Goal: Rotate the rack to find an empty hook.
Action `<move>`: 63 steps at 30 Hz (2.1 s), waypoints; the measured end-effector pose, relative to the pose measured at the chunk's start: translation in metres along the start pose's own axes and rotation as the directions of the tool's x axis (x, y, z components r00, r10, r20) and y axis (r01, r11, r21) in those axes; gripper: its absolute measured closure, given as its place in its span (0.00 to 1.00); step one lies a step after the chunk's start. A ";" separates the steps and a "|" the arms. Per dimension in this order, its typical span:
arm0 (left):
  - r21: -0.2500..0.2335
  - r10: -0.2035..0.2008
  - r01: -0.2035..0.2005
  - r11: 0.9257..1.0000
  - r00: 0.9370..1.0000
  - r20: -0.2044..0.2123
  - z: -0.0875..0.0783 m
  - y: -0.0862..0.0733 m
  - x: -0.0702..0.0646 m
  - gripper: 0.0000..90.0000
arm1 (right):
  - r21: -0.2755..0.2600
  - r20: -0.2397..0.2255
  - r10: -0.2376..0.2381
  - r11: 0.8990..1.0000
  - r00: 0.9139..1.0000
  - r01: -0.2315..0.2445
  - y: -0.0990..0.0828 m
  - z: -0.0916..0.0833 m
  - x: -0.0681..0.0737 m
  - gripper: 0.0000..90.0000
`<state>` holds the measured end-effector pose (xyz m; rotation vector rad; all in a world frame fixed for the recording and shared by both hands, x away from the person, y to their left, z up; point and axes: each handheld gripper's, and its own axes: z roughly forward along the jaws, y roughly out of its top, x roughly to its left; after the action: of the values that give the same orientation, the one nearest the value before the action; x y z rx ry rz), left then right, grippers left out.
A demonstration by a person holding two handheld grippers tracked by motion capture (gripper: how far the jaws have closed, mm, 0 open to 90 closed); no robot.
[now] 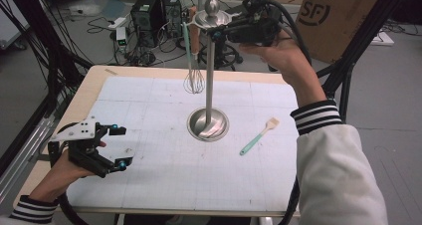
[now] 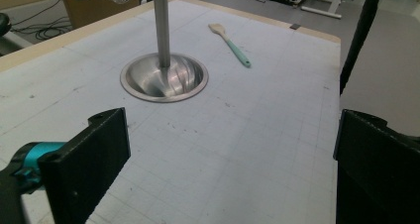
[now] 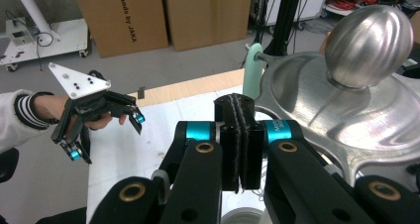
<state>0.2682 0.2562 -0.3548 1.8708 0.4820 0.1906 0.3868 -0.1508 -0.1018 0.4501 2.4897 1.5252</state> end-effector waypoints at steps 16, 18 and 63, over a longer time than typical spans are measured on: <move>0.017 -0.005 0.006 1.000 1.000 -0.013 0.005 0.000 0.001 0.02 | 0.002 -0.004 0.018 1.000 1.000 -0.018 -0.011 -0.012 -0.001 0.99; 0.021 -0.006 0.006 1.000 1.000 -0.010 0.006 0.000 0.000 0.02 | 0.000 0.000 0.020 1.000 1.000 -0.020 -0.014 -0.015 -0.001 0.99; 0.020 -0.016 0.017 1.000 1.000 -0.017 0.010 0.002 0.004 0.02 | -0.018 0.084 0.080 0.997 0.993 -0.079 -0.032 -0.055 -0.030 0.99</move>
<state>0.2760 0.2491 -0.3566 1.8856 0.5126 0.1913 0.3926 -0.2204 -0.1055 0.6053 2.4223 1.5186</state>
